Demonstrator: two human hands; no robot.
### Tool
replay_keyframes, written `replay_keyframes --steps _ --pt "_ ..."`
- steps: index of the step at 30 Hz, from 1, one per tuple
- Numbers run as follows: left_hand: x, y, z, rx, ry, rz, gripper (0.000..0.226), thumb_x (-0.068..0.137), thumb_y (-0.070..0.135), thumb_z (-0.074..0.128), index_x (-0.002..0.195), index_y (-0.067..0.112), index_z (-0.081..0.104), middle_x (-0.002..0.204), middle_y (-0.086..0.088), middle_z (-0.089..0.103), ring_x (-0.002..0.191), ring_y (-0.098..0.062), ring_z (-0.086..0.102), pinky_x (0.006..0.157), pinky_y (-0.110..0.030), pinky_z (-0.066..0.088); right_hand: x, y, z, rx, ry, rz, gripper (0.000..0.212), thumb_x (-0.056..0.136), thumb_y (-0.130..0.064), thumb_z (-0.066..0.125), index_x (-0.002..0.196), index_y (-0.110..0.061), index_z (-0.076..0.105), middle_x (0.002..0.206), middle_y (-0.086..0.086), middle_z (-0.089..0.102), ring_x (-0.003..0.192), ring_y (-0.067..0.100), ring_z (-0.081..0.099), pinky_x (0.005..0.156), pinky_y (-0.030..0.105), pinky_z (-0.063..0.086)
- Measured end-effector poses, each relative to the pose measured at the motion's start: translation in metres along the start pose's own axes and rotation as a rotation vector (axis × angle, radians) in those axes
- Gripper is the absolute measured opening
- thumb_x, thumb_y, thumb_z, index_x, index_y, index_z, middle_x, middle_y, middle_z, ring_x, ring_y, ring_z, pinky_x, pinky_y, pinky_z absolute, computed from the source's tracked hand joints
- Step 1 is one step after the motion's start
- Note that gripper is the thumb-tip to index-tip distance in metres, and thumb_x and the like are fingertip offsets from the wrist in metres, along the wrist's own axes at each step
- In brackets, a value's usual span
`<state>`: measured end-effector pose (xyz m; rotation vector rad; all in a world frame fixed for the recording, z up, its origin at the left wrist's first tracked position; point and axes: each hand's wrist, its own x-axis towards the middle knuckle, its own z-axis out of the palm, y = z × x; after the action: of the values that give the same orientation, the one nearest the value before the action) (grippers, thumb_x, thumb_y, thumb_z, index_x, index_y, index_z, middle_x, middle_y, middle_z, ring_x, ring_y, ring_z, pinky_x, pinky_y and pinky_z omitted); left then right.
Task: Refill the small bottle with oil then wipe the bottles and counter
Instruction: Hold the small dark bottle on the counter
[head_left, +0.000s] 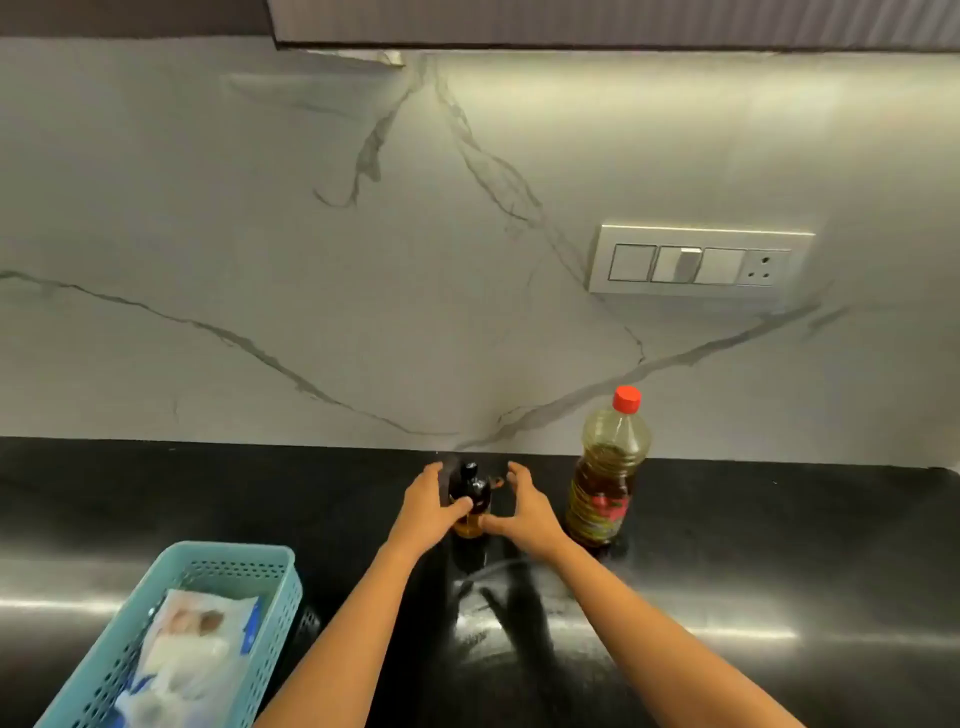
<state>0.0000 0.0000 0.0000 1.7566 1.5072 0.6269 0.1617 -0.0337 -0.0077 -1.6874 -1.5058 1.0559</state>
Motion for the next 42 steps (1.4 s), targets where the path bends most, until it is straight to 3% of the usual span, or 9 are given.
replay_keyframes --steps 4,6,10,17,21,26,36,40,42 --pt "0.019 -0.01 0.005 -0.106 -0.073 -0.025 0.069 0.075 0.021 0.077 0.134 0.014 0.044 0.129 -0.002 0.054 0.121 -0.017 0.051 0.095 -0.022 0.038 0.025 0.005 0.013 0.019 -0.002 -0.04 0.081 0.068 -0.008 0.076 0.136 -0.012 0.033 0.112 -0.002 0.053 0.107 0.012 0.052 0.072 0.003 0.039" --pt "0.025 -0.014 0.007 -0.121 -0.097 -0.015 0.067 0.07 0.018 0.081 0.129 0.015 0.05 0.118 0.0 0.06 0.112 -0.013 0.056 0.092 -0.021 0.042 0.034 0.009 0.021 0.041 -0.029 -0.03 0.073 0.065 -0.005 0.076 0.128 -0.016 0.041 0.107 -0.003 0.056 0.101 0.012 0.055 0.065 0.002 0.04" --pt "0.031 -0.016 0.006 -0.109 -0.118 0.012 0.065 0.067 0.017 0.082 0.125 0.017 0.053 0.111 0.004 0.061 0.105 -0.009 0.058 0.098 -0.028 0.046 0.043 0.017 0.032 0.083 0.026 -0.035 0.06 0.06 -0.006 0.078 0.11 -0.022 0.05 0.102 -0.002 0.062 0.094 0.012 0.059 0.071 0.008 0.042" --pt "0.022 -0.015 0.008 -0.073 -0.156 0.046 0.067 0.068 0.021 0.082 0.127 0.018 0.051 0.118 0.003 0.061 0.107 -0.006 0.055 0.094 -0.021 0.043 0.029 0.018 0.032 0.098 0.039 -0.045 0.061 0.061 -0.008 0.078 0.116 -0.017 0.053 0.102 -0.003 0.062 0.096 0.011 0.061 0.078 0.014 0.046" --pt "-0.004 -0.01 0.012 -0.08 -0.151 0.067 0.065 0.068 0.023 0.082 0.126 0.02 0.053 0.115 0.006 0.062 0.105 -0.005 0.056 0.093 -0.02 0.043 0.003 0.018 0.029 0.07 0.047 -0.044 0.06 0.06 -0.011 0.077 0.115 -0.018 0.054 0.101 -0.002 0.066 0.093 0.011 0.063 0.072 0.013 0.047" --pt "-0.059 -0.003 0.012 -0.082 -0.149 0.096 0.066 0.068 0.024 0.082 0.127 0.022 0.052 0.109 0.013 0.059 0.101 -0.001 0.054 0.089 -0.015 0.042 -0.053 0.015 0.032 0.045 0.094 -0.041 0.06 0.058 -0.015 0.078 0.113 -0.019 0.055 0.102 -0.001 0.067 0.094 0.014 0.064 0.082 0.028 0.053" --pt "-0.206 -0.005 0.023 -0.07 -0.178 0.094 0.07 0.068 0.021 0.082 0.13 0.017 0.05 0.117 0.002 0.062 0.099 -0.003 0.052 0.089 -0.016 0.038 -0.197 0.029 0.064 0.026 0.157 0.014 0.054 0.059 -0.016 0.08 0.108 -0.015 0.056 0.09 -0.005 0.063 0.085 0.012 0.06 0.072 0.023 0.046" --pt "-0.248 -0.014 0.026 -0.067 -0.2 0.114 0.068 0.069 0.019 0.082 0.129 0.017 0.051 0.108 0.007 0.059 0.096 -0.002 0.052 0.069 -0.002 0.038 -0.24 0.033 0.081 0.015 0.16 0.018 0.058 0.062 -0.015 0.081 0.114 -0.012 0.055 0.092 -0.004 0.062 0.085 0.012 0.059 0.069 0.016 0.043" --pt "-0.262 -0.021 0.027 -0.07 -0.207 0.117 0.067 0.069 0.019 0.082 0.128 0.018 0.052 0.109 0.008 0.06 0.097 -0.002 0.053 0.07 -0.003 0.038 -0.254 0.036 0.09 0.02 0.175 0.017 0.059 0.061 -0.014 0.082 0.114 -0.012 0.056 0.093 -0.004 0.063 0.087 0.013 0.06 0.07 0.015 0.044"
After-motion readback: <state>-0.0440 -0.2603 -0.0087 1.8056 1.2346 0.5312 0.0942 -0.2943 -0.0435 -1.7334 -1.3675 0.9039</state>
